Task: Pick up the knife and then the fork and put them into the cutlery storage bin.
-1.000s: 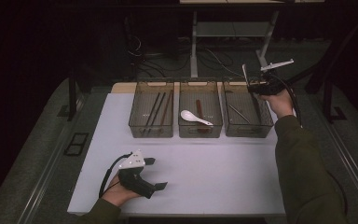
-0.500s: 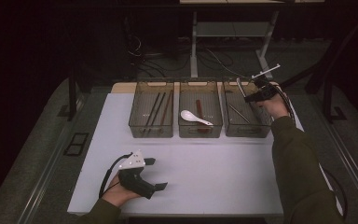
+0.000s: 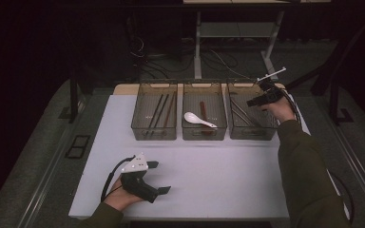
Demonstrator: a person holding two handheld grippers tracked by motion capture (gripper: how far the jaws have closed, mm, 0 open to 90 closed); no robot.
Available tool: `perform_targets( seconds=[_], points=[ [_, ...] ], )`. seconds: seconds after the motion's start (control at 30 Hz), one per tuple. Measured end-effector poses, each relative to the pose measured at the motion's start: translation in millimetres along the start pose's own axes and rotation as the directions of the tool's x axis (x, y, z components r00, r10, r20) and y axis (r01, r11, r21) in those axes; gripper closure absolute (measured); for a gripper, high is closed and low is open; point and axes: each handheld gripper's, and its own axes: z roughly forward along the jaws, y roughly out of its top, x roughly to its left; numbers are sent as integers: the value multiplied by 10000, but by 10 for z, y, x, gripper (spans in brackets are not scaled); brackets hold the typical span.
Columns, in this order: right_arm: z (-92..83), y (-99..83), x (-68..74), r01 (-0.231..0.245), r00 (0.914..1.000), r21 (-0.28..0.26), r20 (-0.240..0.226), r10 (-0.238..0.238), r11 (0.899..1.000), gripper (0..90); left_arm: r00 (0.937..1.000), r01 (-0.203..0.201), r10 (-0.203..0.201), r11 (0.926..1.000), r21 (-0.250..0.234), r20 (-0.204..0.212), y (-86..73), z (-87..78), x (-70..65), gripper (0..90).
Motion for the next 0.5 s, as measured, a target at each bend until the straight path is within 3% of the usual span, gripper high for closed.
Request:
perform_targets(
  seconds=[0.07,0.13,0.5],
  points=[
    [-44,-14,6,-223,9990,-299,-382,211,9993,513,10000,13,-13,10000,-2,-5,-2,0,-1,0],
    [-90,-30,31,-162,9991,-553,-396,140,9983,458,10000,11,-11,10000,7,-12,-3,0,-1,0],
    [-283,-178,251,783,9956,-1449,-401,-850,9863,320,10000,-4,5,9999,107,-62,0,8,13,0]
  ],
)
